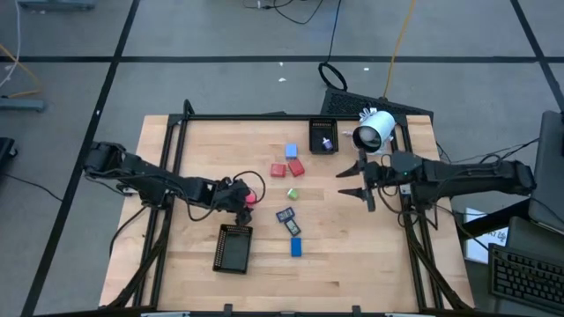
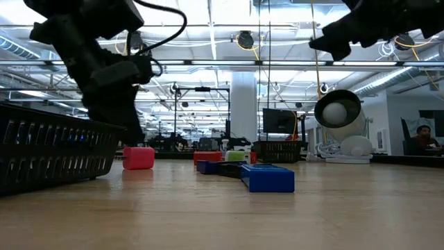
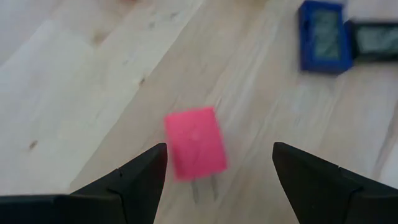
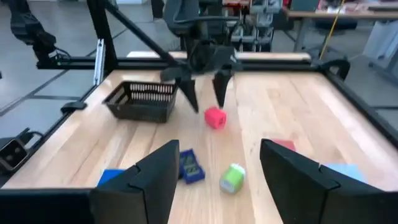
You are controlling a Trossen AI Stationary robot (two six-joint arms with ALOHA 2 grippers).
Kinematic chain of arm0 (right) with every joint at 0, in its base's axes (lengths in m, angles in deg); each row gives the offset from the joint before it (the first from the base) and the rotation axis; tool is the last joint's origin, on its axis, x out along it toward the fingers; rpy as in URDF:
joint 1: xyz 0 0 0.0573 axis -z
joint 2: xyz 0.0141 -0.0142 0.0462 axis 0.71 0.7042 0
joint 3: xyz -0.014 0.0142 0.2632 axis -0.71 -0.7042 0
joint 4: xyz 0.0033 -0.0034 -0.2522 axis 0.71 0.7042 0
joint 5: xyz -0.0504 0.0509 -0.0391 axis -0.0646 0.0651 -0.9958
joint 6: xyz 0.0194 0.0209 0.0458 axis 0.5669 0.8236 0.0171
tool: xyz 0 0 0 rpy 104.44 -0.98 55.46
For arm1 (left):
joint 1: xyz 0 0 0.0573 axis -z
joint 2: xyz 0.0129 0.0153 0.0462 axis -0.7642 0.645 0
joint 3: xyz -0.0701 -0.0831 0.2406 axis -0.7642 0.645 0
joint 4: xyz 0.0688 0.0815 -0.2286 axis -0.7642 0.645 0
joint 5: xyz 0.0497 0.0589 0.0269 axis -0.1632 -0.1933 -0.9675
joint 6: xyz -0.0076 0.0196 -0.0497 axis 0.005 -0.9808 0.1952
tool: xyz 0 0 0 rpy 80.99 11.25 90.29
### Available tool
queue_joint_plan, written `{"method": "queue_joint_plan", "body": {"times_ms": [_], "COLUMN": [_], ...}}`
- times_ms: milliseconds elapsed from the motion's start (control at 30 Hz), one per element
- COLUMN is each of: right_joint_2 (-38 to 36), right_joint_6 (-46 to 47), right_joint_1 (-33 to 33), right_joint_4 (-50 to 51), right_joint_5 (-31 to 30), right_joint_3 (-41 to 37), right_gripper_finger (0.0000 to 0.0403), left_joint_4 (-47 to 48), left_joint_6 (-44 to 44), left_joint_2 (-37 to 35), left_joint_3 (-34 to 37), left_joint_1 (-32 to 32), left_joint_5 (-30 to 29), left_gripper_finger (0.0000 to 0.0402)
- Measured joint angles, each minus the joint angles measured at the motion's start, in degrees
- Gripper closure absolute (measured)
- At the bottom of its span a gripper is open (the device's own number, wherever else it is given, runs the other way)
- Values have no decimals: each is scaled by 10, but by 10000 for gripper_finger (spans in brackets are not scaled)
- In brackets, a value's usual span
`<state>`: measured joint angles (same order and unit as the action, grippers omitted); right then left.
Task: Pick & Place Office items
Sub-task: Put the pink charger adapter into the top black basket
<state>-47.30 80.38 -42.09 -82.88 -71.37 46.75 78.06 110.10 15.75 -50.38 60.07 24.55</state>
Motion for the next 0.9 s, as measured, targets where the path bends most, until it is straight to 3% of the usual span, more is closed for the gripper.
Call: {"method": "queue_joint_plan", "body": {"times_ms": [167, 400, 667, 900], "right_joint_2": [-29, -80, -87, -98], "right_joint_6": [-14, -73, -96, -62], "right_joint_1": [-16, -27, -26, -39], "right_joint_4": [6, 27, 29, 11], "right_joint_5": [43, 47, 44, 58], "right_joint_3": [-12, -14, -14, -30], "right_gripper_finger": [188, 188, 188, 188], "left_joint_4": [0, -3, -8, -15], "left_joint_6": [38, 86, 50, 56], "left_joint_2": [19, 48, 87, 94], "left_joint_3": [0, 0, 0, -1], "left_joint_1": [1, -1, -2, -2], "left_joint_5": [-17, -21, -49, -53], "left_gripper_finger": [105, 105, 105, 105]}}
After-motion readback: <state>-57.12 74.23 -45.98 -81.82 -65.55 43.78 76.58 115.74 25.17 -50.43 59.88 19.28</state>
